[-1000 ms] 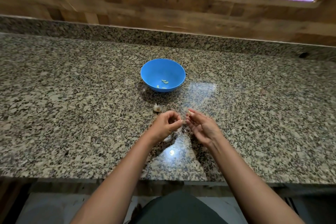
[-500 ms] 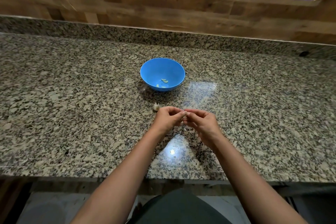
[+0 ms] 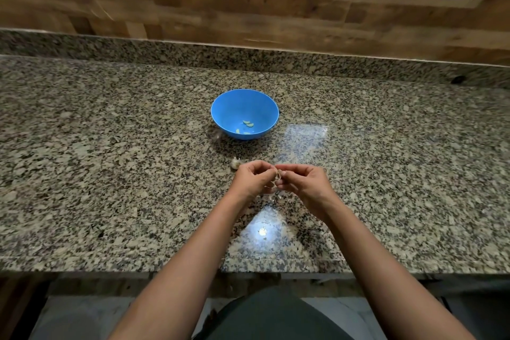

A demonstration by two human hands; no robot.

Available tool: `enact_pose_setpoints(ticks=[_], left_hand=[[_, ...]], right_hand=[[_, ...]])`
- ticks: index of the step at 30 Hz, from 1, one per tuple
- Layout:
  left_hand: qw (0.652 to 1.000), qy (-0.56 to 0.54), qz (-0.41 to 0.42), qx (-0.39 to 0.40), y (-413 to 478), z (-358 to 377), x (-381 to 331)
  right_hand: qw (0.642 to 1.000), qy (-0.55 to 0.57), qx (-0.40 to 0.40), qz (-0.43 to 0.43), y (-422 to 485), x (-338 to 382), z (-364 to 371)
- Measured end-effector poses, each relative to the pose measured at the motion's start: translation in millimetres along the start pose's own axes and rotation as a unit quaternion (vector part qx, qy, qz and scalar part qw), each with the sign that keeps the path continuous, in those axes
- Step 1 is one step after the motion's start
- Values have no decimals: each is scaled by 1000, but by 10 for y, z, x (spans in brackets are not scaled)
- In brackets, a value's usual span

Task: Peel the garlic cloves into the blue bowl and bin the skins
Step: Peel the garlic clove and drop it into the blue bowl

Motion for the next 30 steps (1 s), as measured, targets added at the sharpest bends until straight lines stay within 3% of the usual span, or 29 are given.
enact_pose_setpoints(ticks=[10, 18, 30], left_hand=[[999, -32, 2, -32, 21, -62, 36], [998, -56, -9, 17, 33, 12, 60], [992, 0, 81, -98, 8, -6, -37]], right_hand=[[986, 133, -102, 3, -4, -59, -20], [998, 25, -39, -34, -37, -21, 16], [996, 15, -91, 9, -38, 53, 90]])
Point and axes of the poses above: each hand's wrist, its own y-axis towards the middle knuckle, its own z-axis out of the palm, x = y × z, the point moved 6 cm from there along y, towards the middle knuckle, and after that the axes turned 9 degrees about -z, right-handed, at the moved point
